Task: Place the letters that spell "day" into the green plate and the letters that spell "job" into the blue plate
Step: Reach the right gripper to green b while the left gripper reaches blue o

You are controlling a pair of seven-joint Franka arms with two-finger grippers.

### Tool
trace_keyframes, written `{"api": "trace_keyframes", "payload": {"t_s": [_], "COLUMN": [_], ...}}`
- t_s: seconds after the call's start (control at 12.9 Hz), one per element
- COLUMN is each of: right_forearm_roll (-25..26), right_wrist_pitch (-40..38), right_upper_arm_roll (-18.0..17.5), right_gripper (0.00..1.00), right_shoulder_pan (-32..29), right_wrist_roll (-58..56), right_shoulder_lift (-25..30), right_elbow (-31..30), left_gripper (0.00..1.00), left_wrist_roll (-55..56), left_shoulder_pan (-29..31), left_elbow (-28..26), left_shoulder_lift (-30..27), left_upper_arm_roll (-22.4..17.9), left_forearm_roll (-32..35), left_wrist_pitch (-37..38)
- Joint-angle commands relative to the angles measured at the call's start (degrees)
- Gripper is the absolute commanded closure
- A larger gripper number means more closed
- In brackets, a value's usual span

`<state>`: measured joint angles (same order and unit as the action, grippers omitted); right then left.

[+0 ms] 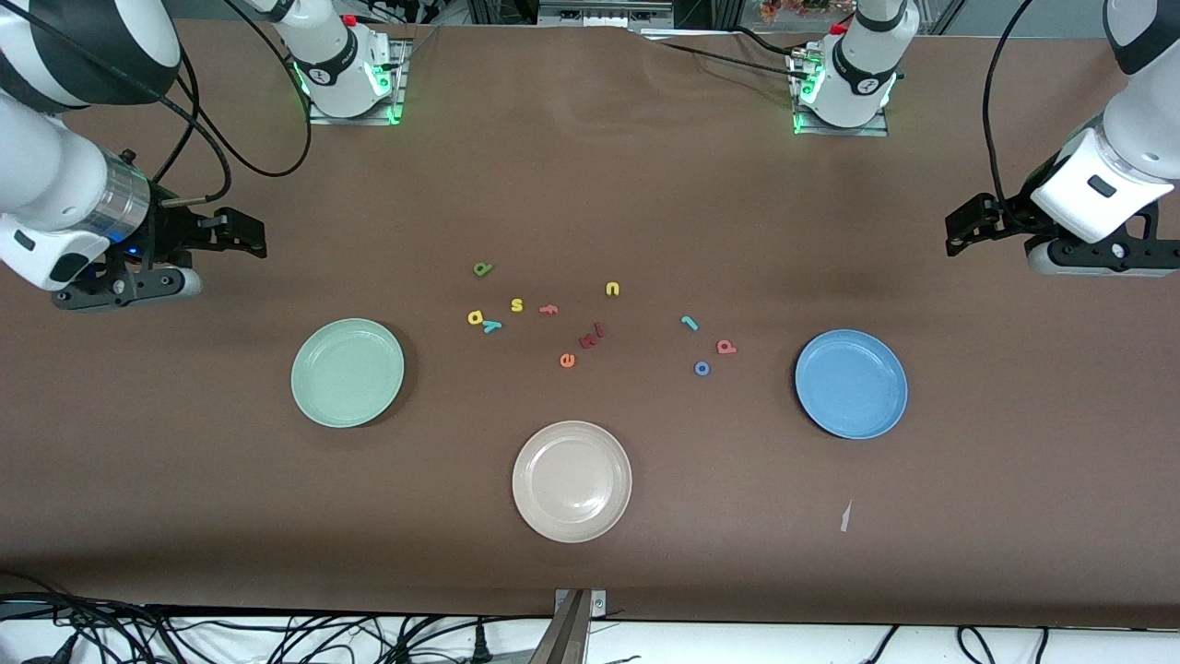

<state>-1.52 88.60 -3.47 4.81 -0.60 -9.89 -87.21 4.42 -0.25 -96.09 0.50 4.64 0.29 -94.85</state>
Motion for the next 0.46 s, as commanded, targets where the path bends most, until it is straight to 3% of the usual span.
{"api": "trace_keyframes", "payload": {"t_s": [0.0, 0.39], "right_forearm_roll": [-1.20, -1.03], "right_wrist_pitch": [1.30, 7.37], "right_upper_arm_roll": [-0.04, -4.61], "right_gripper": [0.00, 0.00], "right_shoulder_pan": [1.34, 1.34], "right_wrist_roll": [0.85, 7.10], "right_shoulder_lift": [-0.83, -1.45], "right_elbow": [0.11, -4.02], "left_gripper": [0.00, 0.00], "left_wrist_roll": [-0.90, -0.81], "left_shoulder_pan": [-0.02, -0.11], "left_elbow": [1.61, 1.52], "left_shoulder_lift": [0.65, 0.65], "left_upper_arm_roll": [0.11, 0.19], "left_forearm_roll": [0.76, 0.76], "left_wrist_pitch": [1.34, 2.65]}}
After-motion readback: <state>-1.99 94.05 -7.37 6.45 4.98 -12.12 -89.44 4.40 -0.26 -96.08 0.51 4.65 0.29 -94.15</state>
